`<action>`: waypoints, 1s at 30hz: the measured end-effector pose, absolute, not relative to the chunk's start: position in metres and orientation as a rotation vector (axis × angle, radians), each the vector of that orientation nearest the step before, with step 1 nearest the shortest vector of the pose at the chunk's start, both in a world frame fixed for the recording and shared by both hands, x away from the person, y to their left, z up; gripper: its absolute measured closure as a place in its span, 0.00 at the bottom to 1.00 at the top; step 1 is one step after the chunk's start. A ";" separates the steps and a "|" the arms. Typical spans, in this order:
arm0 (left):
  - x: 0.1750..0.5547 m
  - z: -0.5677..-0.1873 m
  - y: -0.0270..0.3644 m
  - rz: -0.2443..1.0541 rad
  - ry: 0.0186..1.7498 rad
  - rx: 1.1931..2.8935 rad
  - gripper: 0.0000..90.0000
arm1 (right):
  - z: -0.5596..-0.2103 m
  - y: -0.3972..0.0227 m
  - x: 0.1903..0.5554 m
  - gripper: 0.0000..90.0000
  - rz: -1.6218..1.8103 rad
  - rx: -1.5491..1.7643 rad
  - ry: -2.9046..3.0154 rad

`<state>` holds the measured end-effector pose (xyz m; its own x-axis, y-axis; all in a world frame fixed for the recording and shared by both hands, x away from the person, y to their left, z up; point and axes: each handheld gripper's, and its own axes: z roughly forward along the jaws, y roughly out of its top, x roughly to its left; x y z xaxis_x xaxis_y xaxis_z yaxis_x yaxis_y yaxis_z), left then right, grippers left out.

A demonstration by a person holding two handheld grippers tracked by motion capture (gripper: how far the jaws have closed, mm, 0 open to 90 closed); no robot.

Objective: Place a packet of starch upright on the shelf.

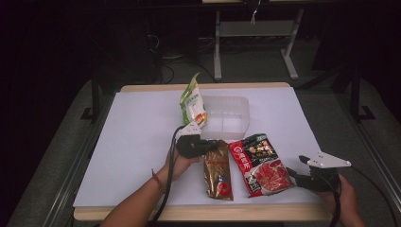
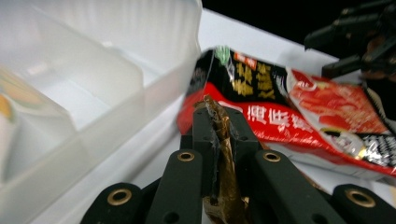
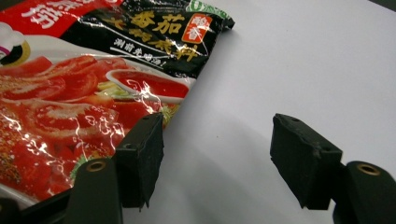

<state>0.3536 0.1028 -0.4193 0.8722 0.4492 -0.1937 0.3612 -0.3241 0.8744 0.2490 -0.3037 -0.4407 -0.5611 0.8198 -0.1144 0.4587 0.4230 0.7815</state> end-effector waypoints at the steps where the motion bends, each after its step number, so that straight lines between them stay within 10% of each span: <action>1: 0.352 -0.416 0.105 0.111 0.586 1.938 0.94 | -0.440 -0.304 0.249 0.38 0.993 1.078 2.192; 30: 0.335 -0.373 0.138 0.188 0.547 1.752 0.95 | -0.437 -0.305 0.250 0.37 1.002 1.085 2.163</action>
